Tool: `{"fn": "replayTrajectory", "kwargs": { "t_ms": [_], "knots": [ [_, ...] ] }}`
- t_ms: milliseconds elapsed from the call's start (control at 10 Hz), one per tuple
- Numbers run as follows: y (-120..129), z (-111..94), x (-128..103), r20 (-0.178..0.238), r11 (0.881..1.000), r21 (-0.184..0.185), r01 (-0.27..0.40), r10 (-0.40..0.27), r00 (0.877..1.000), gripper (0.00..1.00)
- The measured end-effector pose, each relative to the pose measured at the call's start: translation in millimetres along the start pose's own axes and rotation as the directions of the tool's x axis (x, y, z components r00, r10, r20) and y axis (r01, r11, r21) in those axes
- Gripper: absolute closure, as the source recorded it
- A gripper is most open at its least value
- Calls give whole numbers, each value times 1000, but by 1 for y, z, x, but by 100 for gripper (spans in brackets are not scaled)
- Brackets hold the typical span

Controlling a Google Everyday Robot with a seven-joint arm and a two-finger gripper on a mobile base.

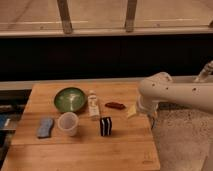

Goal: Knock the eraser over

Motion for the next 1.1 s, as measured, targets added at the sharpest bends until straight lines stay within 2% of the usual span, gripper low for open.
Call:
{"fn": "replayTrajectory", "kwargs": {
  "t_ms": [900, 1100],
  "knots": [
    [0, 0, 0, 0, 1000, 0, 0, 0, 1000, 20],
    [-1, 1, 2, -1, 1000, 9, 7, -7, 1000, 20]
  ]
}}
